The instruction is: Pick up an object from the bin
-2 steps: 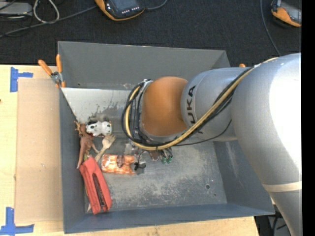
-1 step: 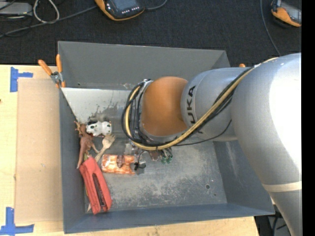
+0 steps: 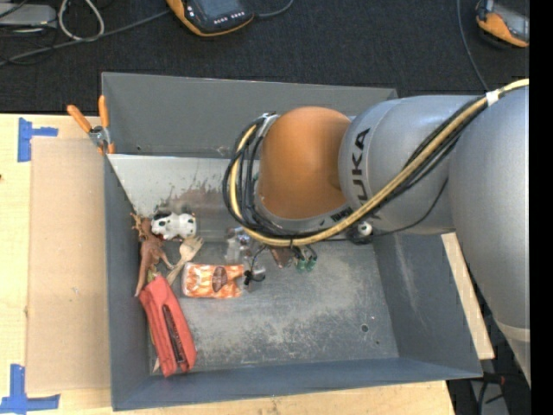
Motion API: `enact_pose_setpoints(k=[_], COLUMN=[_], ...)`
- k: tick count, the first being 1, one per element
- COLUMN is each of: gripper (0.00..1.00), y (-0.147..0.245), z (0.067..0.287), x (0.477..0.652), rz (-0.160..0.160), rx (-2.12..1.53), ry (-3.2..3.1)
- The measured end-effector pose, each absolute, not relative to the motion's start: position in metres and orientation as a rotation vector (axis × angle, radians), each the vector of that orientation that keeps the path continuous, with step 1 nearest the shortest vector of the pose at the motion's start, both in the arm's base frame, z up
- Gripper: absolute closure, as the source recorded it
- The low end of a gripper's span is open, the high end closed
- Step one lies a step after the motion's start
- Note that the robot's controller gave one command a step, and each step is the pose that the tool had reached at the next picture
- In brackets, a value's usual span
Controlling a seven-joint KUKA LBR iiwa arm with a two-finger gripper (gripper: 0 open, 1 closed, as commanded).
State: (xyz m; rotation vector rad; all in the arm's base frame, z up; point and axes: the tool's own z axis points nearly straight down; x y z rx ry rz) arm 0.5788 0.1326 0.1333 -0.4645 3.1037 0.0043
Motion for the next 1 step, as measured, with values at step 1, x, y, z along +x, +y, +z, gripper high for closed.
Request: enact_pose_setpoints(k=[1], gripper=[1.00], y=[0.1417], z=[0.2306], x=[0.5643], rz=[0.005], rx=[-0.477], ry=[3.102])
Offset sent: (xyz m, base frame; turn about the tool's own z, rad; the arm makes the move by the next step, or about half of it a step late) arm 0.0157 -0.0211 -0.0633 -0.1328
